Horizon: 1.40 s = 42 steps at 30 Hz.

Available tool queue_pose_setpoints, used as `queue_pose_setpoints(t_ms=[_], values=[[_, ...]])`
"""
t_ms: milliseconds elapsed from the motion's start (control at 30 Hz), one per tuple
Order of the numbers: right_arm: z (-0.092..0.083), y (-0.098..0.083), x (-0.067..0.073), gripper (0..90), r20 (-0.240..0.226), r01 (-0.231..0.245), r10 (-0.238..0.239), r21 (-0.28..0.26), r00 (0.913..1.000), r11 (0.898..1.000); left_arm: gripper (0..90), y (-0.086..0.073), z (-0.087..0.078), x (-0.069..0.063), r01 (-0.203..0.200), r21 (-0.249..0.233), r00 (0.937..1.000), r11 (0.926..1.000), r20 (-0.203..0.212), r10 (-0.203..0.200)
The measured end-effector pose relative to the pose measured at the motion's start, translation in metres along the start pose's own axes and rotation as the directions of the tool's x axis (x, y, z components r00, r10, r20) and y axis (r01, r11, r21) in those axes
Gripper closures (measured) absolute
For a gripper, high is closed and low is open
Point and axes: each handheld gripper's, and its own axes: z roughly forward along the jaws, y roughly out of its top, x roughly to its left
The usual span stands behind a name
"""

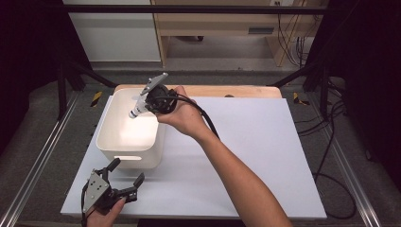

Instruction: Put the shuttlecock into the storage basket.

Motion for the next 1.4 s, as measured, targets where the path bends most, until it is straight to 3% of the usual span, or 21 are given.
queue_pose_setpoints(t_ms=[1400], values=[[0.036,-0.006,0.012,89.1,-0.039,0.032,-0.029,0.060,0.9988,0.998,3.4,0.001,-0.002,0.000,-0.001,-0.003,1.0000,1.0000,-0.004,0.001]])
